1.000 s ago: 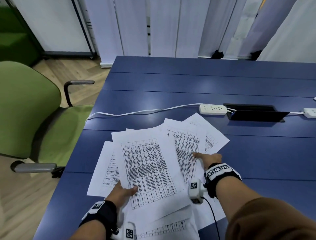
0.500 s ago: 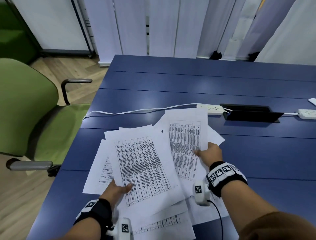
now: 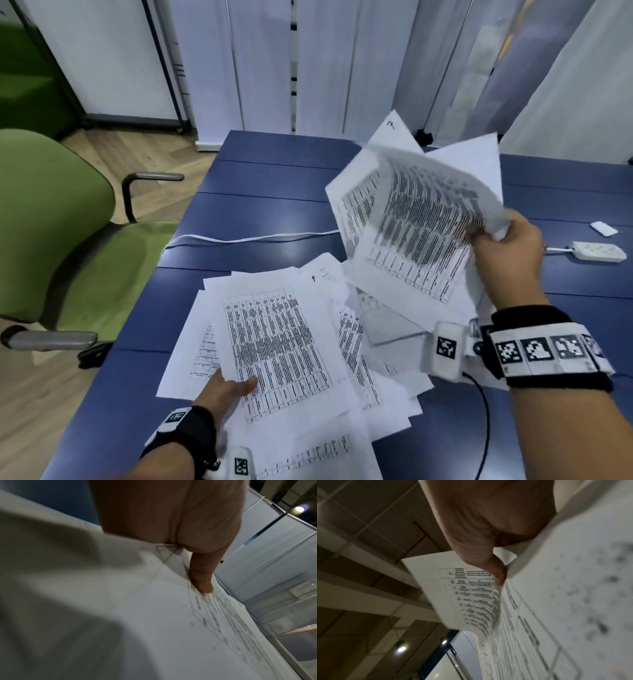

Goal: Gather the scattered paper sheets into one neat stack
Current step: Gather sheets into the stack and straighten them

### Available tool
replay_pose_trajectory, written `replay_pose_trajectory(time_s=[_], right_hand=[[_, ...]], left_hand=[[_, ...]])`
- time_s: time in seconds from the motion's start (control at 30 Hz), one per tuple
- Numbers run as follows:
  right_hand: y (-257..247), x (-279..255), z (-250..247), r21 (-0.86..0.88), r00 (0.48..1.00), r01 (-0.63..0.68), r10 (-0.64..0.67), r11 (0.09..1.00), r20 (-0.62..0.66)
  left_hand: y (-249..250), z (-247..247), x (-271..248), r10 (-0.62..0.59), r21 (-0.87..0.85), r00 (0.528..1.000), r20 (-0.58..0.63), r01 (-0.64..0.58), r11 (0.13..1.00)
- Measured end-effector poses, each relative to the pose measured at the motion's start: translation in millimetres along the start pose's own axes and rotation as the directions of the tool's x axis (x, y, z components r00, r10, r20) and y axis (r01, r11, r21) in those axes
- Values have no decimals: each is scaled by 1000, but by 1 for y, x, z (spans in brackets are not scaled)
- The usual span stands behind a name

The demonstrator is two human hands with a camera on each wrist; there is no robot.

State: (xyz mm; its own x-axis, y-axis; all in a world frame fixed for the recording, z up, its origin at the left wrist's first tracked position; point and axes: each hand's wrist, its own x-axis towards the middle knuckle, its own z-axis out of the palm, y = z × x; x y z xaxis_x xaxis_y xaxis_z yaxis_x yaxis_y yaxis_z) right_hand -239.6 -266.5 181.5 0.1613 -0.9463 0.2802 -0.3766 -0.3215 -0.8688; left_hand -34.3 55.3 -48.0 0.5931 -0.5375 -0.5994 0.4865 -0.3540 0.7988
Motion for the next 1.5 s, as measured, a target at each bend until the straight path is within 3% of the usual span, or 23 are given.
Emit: replay_pose_trajectory(time_s=[0.1, 0.17, 0.27, 0.4, 0.5, 0.57, 0.73, 0.83, 0.97, 1.07, 1.13, 1.2, 1.23, 1.33, 1.37, 1.4, 1.43, 1.5], right_hand=[[-10, -11, 9, 192, 992, -86, 66, 978, 109], [0, -27, 27, 193, 964, -196, 153, 961, 216], [24, -60, 59, 65, 885, -342, 298, 938, 357], [59, -102, 93, -186, 749, -423, 458, 887, 480], [93, -124, 110, -370, 622, -369, 522, 853, 583], [110, -130, 114, -430, 592, -277, 505, 859, 627], [134, -127, 108, -373, 784, -281, 435, 884, 443], [148, -118, 107, -416, 798, -261, 438, 871, 415], [150, -126, 122, -456, 694, -264, 496, 850, 521], [134, -140, 131, -519, 569, -157, 506, 840, 648], [131, -141, 134, -531, 544, -134, 510, 836, 666], [132, -141, 136, -552, 565, -69, 488, 831, 665], [131, -143, 138, -562, 547, -24, 481, 827, 685], [125, -150, 145, -531, 425, 86, 451, 843, 784], [126, -150, 148, -516, 426, 61, 445, 855, 788], [128, -148, 149, -493, 464, 4, 435, 870, 771], [131, -144, 148, -478, 544, -88, 444, 874, 712], [140, -130, 144, -464, 724, -292, 510, 836, 465]], left_hand=[[9, 8, -9, 35, -14, 999, 29, -34, 999], [14, 11, -13, 39, 6, 998, 43, -39, 999], [16, 11, -13, 5, -2, 1000, 8, -5, 1000], [29, 16, -24, -58, -75, 998, 13, 58, 995], [23, 14, -17, -47, -46, 999, 20, 48, 998], [14, 11, -9, -15, 21, 1000, -20, 16, 1000], [13, 13, -11, 19, 116, 998, -63, -11, 993], [12, 12, -10, 32, 107, 995, -97, -22, 994], [13, 13, -9, -20, 82, 992, -124, 30, 996], [8, 12, -4, -67, 126, 994, -84, 77, 989], [3, 9, 1, -67, 119, 997, -46, 72, 990], [7, 12, -2, -65, 107, 996, -54, 71, 992], [8, 15, -4, -49, 87, 997, -60, 54, 995], [2, 18, -4, 16, 63, 998, -54, -12, 998], [-2, 17, -2, 7, 62, 998, -57, -3, 998], [-6, 13, -1, 6, 49, 998, -55, -3, 999], [-7, 8, -2, 7, -1, 998, -56, -8, 1000], [-4, -3, -6, 36, -101, 997, -69, -43, 994]])
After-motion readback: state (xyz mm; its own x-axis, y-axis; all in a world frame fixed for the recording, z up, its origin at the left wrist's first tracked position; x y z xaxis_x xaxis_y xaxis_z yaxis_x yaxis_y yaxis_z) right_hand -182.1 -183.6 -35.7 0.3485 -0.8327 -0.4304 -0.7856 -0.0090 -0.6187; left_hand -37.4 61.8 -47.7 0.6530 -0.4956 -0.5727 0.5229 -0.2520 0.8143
